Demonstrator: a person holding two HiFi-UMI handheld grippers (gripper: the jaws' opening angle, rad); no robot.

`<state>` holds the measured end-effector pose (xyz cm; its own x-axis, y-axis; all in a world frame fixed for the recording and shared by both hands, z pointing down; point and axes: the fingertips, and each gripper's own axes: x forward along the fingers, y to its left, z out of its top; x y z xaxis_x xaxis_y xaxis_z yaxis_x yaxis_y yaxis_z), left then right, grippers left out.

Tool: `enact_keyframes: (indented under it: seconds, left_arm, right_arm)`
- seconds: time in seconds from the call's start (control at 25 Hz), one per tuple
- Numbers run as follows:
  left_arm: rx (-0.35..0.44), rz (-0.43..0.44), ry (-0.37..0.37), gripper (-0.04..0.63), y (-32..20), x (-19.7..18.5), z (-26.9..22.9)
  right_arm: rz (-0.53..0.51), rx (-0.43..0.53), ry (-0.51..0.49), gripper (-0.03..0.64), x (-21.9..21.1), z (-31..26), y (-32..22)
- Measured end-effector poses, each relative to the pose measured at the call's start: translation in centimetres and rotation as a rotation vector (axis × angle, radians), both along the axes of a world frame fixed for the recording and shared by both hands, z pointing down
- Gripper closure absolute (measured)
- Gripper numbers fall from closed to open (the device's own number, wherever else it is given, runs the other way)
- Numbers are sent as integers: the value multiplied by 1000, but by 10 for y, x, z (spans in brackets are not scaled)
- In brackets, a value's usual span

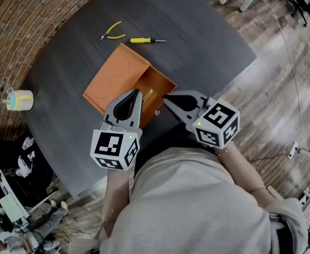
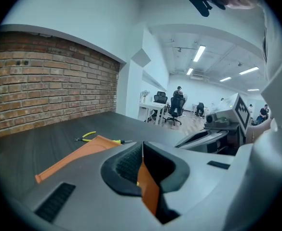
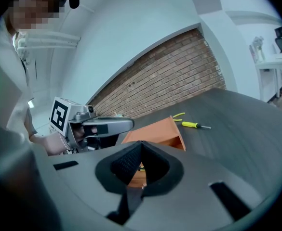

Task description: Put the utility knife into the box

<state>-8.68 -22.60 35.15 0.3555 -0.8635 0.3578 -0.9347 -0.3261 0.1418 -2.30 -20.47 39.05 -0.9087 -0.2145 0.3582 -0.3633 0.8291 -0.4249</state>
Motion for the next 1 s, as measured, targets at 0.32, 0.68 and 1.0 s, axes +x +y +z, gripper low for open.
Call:
enact_keyframes:
  seconds: [0.32, 0.68, 1.0]
  left_arm:
    - [-5, -1, 1, 568, 1, -3, 2]
    - [-22, 26, 11, 568, 6, -1, 9]
    - [-13, 51, 29, 569, 6, 5, 10]
  right_arm:
    - [-13, -4, 7, 612, -4, 1, -1]
    - [-33, -10, -5, 612, -6, 0, 5]
    - [-57, -6, 23, 612, -2, 6, 11]
